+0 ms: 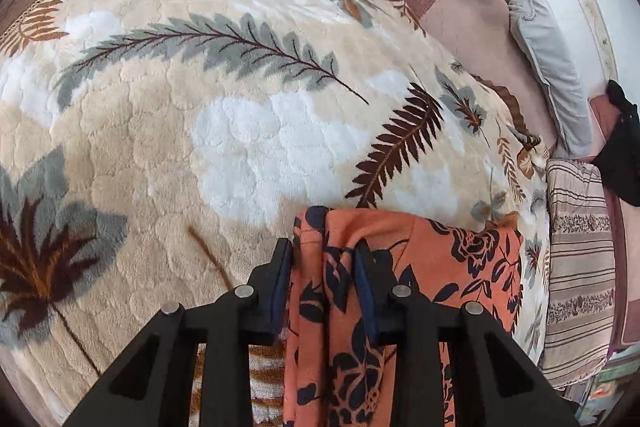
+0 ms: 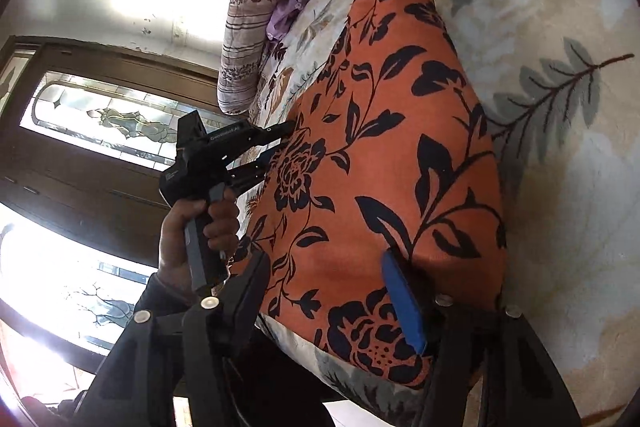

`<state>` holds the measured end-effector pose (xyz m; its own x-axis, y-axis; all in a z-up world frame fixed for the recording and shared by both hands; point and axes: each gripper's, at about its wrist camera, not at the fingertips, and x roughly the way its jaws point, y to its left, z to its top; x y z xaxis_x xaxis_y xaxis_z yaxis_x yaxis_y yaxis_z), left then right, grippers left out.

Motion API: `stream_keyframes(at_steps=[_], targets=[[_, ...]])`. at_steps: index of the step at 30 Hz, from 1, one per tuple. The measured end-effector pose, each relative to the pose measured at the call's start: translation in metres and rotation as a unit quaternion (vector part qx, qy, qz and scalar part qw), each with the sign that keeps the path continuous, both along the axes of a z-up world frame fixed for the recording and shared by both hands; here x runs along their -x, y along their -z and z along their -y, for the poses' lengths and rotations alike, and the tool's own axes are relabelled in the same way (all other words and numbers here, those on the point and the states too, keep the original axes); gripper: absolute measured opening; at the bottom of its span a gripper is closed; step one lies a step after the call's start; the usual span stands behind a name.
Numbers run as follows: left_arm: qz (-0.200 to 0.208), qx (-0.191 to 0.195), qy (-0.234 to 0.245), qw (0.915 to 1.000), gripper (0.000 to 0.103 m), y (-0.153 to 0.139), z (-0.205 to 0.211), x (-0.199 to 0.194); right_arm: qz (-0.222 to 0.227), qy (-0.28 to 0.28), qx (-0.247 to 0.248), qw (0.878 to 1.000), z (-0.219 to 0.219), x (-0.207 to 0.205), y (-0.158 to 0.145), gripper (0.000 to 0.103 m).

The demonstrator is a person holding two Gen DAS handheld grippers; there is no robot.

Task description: Fold small clothes

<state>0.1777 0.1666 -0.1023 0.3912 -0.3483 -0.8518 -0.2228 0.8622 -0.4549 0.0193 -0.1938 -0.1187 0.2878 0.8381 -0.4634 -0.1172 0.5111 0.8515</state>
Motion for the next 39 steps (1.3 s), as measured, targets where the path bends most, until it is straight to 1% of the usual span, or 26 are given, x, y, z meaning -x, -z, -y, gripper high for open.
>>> stream_keyframes(at_steps=[2,3,4,5,6,7,8,10,11,13,14,15,17,18,19,21,23,25,27,29,31,33,35,37,38,39], targets=[[0.013,-0.026,0.005,0.9996,0.036,-0.008,0.005,0.004,0.0,0.001,-0.001,1.0,0.001,0.001,0.001,0.062],[0.025,-0.038,0.0,0.9989,0.04,-0.014,0.007,0.009,-0.002,0.003,-0.004,1.0,0.002,0.002,0.001,0.062],[0.036,-0.052,-0.004,0.9979,0.046,-0.023,0.009,0.016,-0.002,0.005,-0.007,1.0,0.001,0.002,0.001,0.062],[0.049,-0.065,-0.004,0.9967,0.047,-0.033,0.01,0.024,-0.005,0.007,-0.009,1.0,0.003,0.004,0.0,0.063],[0.071,-0.072,0.001,0.9949,0.047,-0.045,0.011,0.037,-0.011,0.009,-0.01,1.0,0.005,0.004,-0.003,0.066],[0.091,-0.078,0.012,0.9927,0.048,-0.057,0.016,0.05,-0.014,0.007,-0.013,1.0,0.006,0.003,-0.007,0.069],[0.105,-0.09,0.031,0.9899,0.049,-0.068,0.025,0.065,-0.011,0.002,-0.017,1.0,0.006,0.001,-0.014,0.076],[0.136,-0.124,0.062,0.981,0.049,-0.083,0.044,0.098,0.005,-0.004,-0.017,1.0,0.007,-0.007,-0.028,0.078],[0.142,-0.14,0.071,0.9774,0.05,-0.085,0.053,0.113,0.012,-0.003,-0.019,1.0,0.01,-0.016,-0.034,0.078],[0.133,-0.148,0.084,0.9764,0.05,-0.076,0.064,0.136,0.011,0.013,-0.038,0.999,0.017,-0.042,-0.04,0.079],[0.124,-0.158,0.084,0.976,0.05,-0.067,0.068,0.143,0.006,0.019,-0.054,0.998,0.019,-0.058,-0.039,0.082],[0.114,-0.17,0.089,0.9749,0.05,-0.056,0.073,0.147,-0.003,0.024,-0.065,0.998,0.02,-0.076,-0.036,0.082],[0.091,-0.195,0.089,0.9726,0.05,-0.035,0.076,0.154,-0.02,0.035,-0.064,0.997,0.02,-0.114,-0.025,0.082],[0.094,-0.199,0.086,0.9717,0.052,-0.029,0.076,0.157,-0.032,0.039,-0.064,0.997,0.02,-0.13,-0.017,0.082],[0.099,-0.192,0.081,0.973,0.054,-0.027,0.072,0.16,-0.048,0.044,-0.067,0.996,0.02,-0.147,-0.005,0.082],[0.095,-0.176,0.067,0.9775,0.057,-0.025,0.067,0.16,-0.082,0.068,-0.069,0.992,0.023,-0.169,0.018,0.082],[0.093,-0.179,0.07,0.977,0.058,-0.024,0.067,0.159,-0.086,0.086,-0.065,0.991,0.027,-0.176,0.027,0.082],[0.091,-0.17,0.07,0.9787,0.06,-0.022,0.064,0.159,-0.077,0.082,-0.06,0.992,0.027,-0.171,0.019,0.082],[0.089,-0.165,0.063,0.9802,0.065,-0.02,0.06,0.16,-0.051,0.074,-0.039,0.995,0.033,-0.154,0.0,0.082],[0.088,-0.155,0.058,0.9822,0.066,-0.018,0.057,0.16,-0.03,0.049,-0.038,0.998,0.033,-0.126,-0.022,0.082],[0.089,-0.155,0.056,0.9823,0.066,-0.019,0.057,0.161,-0.014,0.01,-0.044,0.999,0.025,-0.089,-0.04,0.082],[0.088,-0.159,0.055,0.9819,0.066,-0.02,0.059,0.161,0.003,-0.035,-0.043,0.998,0.012,-0.048,-0.049,0.082],[0.086,-0.161,0.053,0.9818,0.066,-0.021,0.059,0.162,0.001,-0.056,-0.012,0.998,0.005,-0.014,-0.04,0.082],[0.08,-0.162,0.053,0.9821,0.066,-0.023,0.06,0.162,-0.019,-0.061,0.038,0.997,0.001,0.003,-0.012,0.082],[0.077,-0.166,0.052,0.9817,0.066,-0.025,0.061,0.162,-0.017,-0.052,0.033,0.998,0.003,0.009,-0.004,0.082],[0.077,-0.171,0.05,0.981,0.066,-0.029,0.062,0.164,-0.011,-0.041,0.026,0.999,0.006,0.013,-0.006,0.082]])
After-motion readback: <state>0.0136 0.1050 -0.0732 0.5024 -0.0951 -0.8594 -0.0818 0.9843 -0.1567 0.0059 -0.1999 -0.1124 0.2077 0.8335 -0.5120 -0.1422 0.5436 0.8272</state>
